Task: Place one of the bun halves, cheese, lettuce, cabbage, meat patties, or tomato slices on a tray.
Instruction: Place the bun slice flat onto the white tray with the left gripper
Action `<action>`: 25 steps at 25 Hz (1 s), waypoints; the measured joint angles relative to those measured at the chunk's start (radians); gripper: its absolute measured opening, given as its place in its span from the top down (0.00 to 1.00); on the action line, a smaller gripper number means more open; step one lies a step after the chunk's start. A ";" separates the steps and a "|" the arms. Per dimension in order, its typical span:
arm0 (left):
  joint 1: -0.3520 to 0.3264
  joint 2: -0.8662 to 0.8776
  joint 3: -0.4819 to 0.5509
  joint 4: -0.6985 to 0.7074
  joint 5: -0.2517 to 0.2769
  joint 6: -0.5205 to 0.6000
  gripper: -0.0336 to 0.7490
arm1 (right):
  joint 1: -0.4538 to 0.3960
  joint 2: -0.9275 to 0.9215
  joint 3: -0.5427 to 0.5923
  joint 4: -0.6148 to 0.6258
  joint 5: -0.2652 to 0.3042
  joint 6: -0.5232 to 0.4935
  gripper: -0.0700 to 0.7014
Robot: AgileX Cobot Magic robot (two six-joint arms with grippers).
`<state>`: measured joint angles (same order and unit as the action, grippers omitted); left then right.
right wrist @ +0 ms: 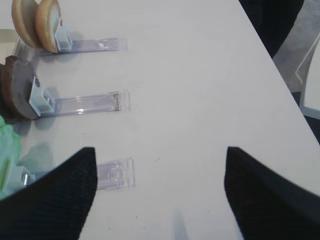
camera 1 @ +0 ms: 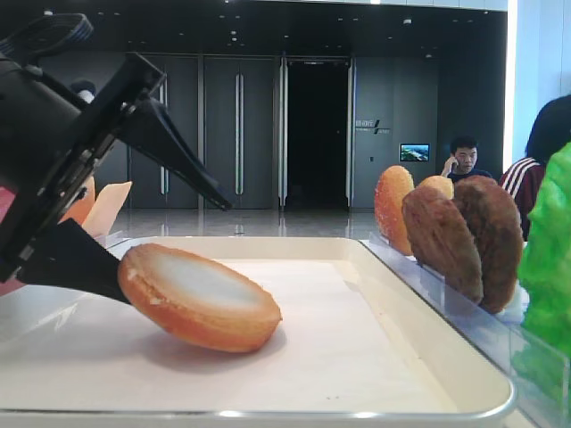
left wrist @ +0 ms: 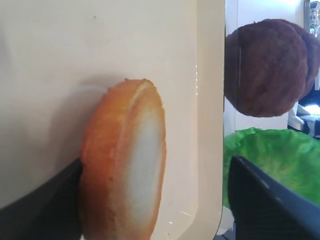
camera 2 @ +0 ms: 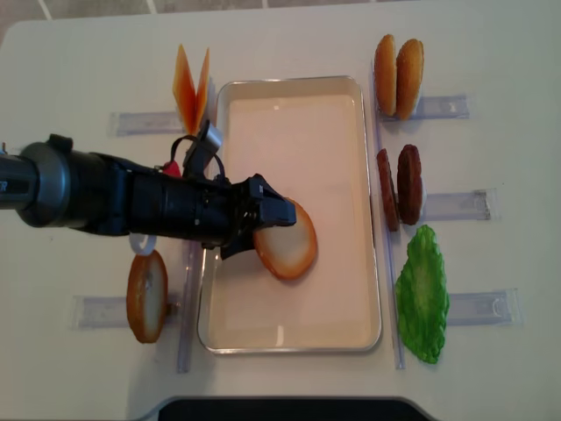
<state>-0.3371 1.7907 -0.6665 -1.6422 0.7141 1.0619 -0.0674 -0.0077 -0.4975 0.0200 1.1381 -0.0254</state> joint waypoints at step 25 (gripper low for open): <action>0.000 -0.058 -0.303 0.745 0.062 -0.735 0.13 | 0.000 0.000 0.000 0.000 0.000 0.000 0.22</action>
<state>-0.3371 1.7323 -0.9697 -0.8970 0.7764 0.3270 -0.0674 -0.0077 -0.4975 0.0200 1.1381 -0.0254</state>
